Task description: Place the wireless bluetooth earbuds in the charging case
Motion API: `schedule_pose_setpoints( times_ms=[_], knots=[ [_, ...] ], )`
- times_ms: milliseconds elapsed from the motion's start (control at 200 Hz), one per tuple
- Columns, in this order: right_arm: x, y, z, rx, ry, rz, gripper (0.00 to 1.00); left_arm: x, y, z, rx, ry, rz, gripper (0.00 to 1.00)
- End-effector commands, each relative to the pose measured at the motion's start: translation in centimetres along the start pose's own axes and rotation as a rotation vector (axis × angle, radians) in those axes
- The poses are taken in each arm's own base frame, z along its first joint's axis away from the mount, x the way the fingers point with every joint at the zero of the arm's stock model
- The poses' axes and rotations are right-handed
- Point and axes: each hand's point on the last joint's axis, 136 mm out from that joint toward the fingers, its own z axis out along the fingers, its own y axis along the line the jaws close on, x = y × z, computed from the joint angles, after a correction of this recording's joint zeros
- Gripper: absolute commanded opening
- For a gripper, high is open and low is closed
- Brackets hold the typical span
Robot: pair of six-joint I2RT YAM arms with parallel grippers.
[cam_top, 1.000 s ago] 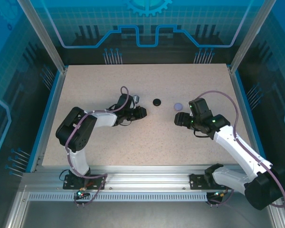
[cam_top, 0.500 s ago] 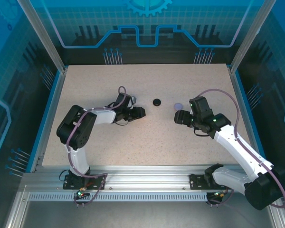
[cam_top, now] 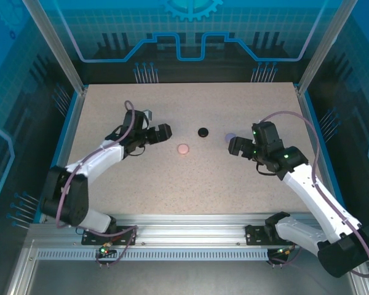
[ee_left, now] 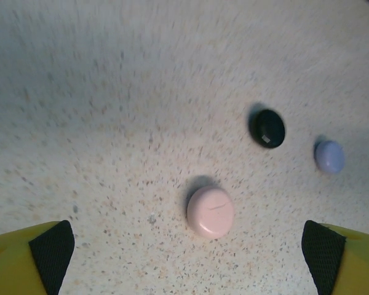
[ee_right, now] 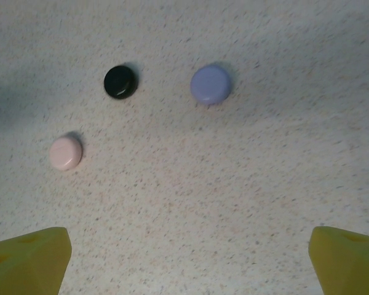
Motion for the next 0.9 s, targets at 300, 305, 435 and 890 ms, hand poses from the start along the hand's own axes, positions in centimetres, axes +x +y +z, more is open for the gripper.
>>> schedule_pose_setpoints(
  times_ms=[300,305,435,890],
  knots=[
    [-6.3,-7.5,-0.8,0.381,-0.404,-0.058,1.0,-4.0,-0.8,-11.3,0.033,-0.621,0.381,0.99],
    [-6.3,-7.6,-0.7,0.385,-0.403,-0.065,1.0,-4.0,-0.8,-11.4,0.028,-0.622,0.386,0.99],
    [-7.1,-10.0,1.3,0.496,-0.396,-0.129,1.0,-4.3,1.6,-12.5,-0.128,-0.694,0.474,0.99],
    [-5.7,-11.5,9.9,0.401,-0.413,-0.256,1.0,-1.8,12.1,-5.3,-0.381,-0.615,0.44,0.99]
  ],
)
